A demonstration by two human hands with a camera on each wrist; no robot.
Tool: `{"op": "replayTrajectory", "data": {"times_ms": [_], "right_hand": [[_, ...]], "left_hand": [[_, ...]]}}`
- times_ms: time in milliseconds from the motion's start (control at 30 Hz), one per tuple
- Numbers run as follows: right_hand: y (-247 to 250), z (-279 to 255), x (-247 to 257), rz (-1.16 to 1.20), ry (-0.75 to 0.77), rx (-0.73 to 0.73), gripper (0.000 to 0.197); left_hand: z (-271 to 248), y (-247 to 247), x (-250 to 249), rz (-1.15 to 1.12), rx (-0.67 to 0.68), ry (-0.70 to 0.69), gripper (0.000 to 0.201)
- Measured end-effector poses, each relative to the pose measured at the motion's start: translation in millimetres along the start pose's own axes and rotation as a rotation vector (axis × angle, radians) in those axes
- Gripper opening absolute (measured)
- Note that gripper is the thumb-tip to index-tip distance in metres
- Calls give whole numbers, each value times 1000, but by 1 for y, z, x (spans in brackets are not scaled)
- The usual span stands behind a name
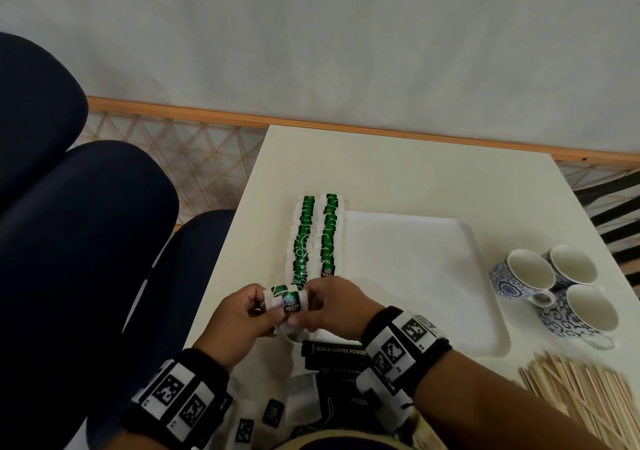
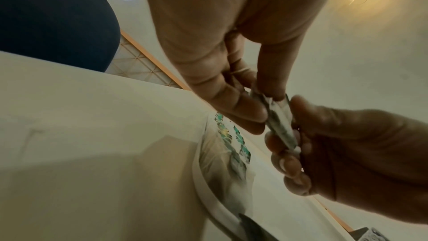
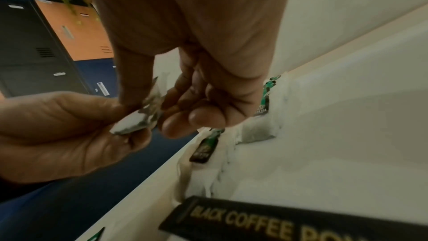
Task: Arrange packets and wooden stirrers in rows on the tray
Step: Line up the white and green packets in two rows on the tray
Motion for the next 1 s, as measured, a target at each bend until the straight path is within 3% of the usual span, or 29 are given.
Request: {"op": "replayTrajectory", "data": {"times_ms": [100, 200, 267, 433, 667, 800, 1000], "right_hand": [[-1, -3, -1, 31, 12, -17, 18], [2, -7, 3, -54, 32, -35, 21], [2, -9, 5, -102, 51, -27, 22], [4, -6, -6, -182, 37, 9, 18], [22, 6, -56, -151, -240, -18, 15], [23, 12, -69, 9, -379, -35, 13], [18, 13, -69, 138, -416, -57, 13]], "left_hand": [[-2, -5, -2, -21, 2, -9, 19], [-4, -8, -1, -98, 24, 43, 32], [-6, -12, -1, -151, 24, 73, 27], [-4, -3, 0, -126, -72, 26, 27], [-2, 18, 1, -156, -174, -7, 33], [-2, 17, 2, -148, -168, 11, 34], [-4, 16, 1, -139, -157, 23, 27]]}}
Point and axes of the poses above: each hand's wrist, its own z-axis towards the middle knuckle, its own y-axis out of the back of the hand, x = y × z, the point moved 6 cm from there along z, towards the middle knuckle, and after that the axes turned 14 degrees about -z, right-handed, at the moved point
